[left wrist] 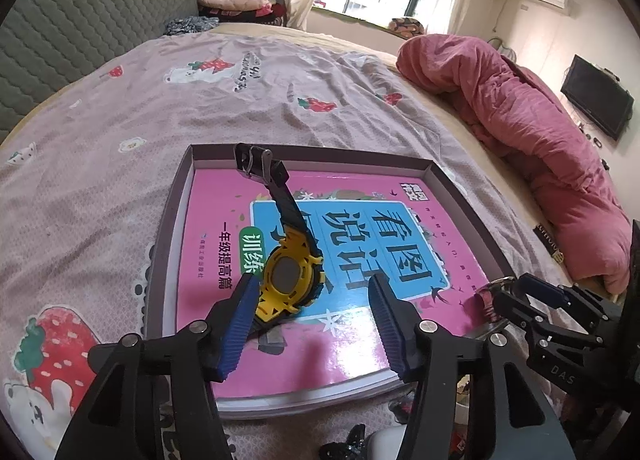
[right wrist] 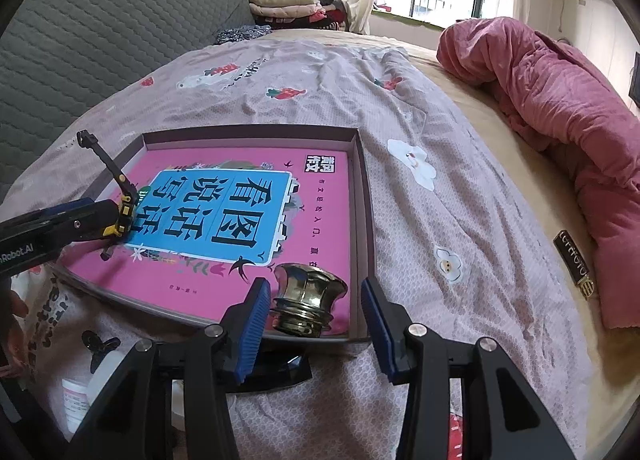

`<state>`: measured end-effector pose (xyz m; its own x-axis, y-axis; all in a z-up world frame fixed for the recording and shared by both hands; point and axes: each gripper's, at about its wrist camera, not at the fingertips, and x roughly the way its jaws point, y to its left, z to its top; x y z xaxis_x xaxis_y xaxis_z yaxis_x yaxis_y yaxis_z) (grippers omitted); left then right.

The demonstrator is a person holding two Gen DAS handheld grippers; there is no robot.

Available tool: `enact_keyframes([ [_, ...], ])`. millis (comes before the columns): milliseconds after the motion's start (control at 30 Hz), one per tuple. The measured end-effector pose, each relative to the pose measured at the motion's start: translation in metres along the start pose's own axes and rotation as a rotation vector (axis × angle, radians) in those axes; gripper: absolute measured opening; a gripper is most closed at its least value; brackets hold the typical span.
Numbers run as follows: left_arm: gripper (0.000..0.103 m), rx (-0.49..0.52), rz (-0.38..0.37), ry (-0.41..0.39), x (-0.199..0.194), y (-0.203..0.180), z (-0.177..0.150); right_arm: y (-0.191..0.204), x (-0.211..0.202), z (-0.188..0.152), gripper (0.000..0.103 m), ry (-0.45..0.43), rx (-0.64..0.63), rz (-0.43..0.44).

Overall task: Organize rigid objects
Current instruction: 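Lower the brass knob into the tray corner and open the right tool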

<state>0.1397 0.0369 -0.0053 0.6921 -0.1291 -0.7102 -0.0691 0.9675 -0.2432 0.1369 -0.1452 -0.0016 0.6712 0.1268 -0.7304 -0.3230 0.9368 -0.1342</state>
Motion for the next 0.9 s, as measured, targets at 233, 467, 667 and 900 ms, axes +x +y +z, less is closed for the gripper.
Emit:
enact_keyframes([
  [233, 0.06, -0.003, -0.001, -0.009, -0.008, 0.0, 0.0, -0.002, 0.0, 0.001, 0.047, -0.006, 0.01, 0.009],
  [467, 0.066, 0.006, 0.006, -0.018, -0.015, -0.002, -0.003, -0.004, -0.005, 0.001, 0.047, -0.024, 0.023, 0.023],
  [667, 0.066, 0.017, 0.012, -0.025, -0.017, -0.003, -0.003, -0.004, -0.007, 0.002, 0.049, -0.038, 0.028, 0.032],
  [900, 0.067, 0.019, 0.01, -0.028, -0.019, -0.004, -0.003, -0.006, -0.008, 0.003, 0.05, -0.047, 0.047, 0.046],
])
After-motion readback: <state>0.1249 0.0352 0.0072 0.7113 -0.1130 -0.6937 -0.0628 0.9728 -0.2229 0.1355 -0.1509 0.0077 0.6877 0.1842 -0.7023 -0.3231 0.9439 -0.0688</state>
